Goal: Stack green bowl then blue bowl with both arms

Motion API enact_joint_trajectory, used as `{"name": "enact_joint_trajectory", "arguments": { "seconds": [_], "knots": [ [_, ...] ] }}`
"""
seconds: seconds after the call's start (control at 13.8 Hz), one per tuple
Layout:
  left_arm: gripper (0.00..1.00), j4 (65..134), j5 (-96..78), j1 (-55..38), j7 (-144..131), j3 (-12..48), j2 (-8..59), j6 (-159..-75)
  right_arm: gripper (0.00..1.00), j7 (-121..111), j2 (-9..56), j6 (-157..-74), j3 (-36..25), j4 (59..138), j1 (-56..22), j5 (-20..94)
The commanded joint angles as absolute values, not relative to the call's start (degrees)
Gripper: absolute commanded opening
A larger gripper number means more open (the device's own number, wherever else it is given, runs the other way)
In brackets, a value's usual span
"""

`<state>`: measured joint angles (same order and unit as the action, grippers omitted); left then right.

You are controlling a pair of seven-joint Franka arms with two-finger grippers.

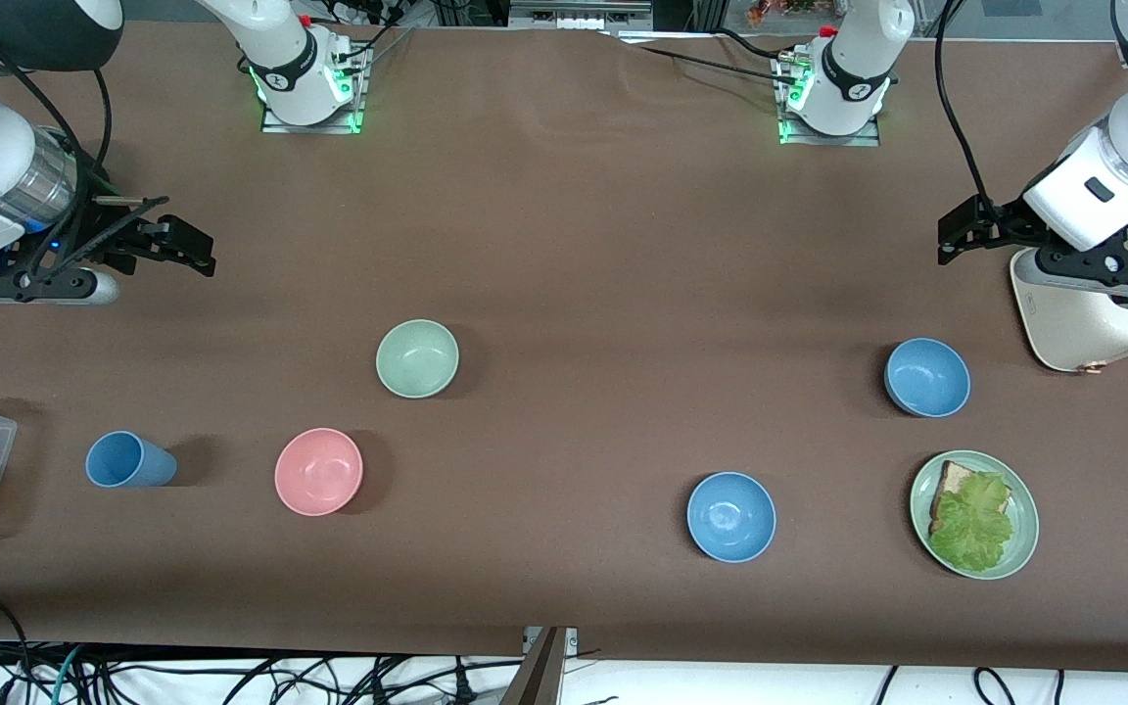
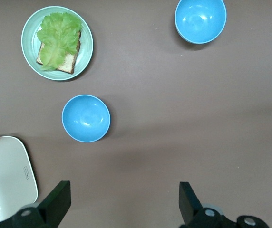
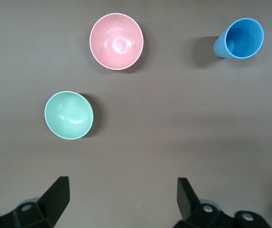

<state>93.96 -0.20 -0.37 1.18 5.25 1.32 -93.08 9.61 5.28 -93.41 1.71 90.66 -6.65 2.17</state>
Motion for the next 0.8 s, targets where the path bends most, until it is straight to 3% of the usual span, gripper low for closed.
{"name": "enact_joint_trajectory", "arguments": {
  "seconds": [0.0, 0.72],
  "knots": [
    [1.00, 91.93, 0.79, -0.35, 1.14, 5.27, 2.28, -91.58, 1.00, 8.27, 5.10, -92.20, 2.11, 89.82, -6.15, 1.76],
    [1.00, 91.93, 0.79, -0.26, 1.32, 5.19, 2.29, -91.58, 1.00, 7.03, 6.59, -92.20, 1.14, 89.38, -5.98, 1.84]
  ]
}}
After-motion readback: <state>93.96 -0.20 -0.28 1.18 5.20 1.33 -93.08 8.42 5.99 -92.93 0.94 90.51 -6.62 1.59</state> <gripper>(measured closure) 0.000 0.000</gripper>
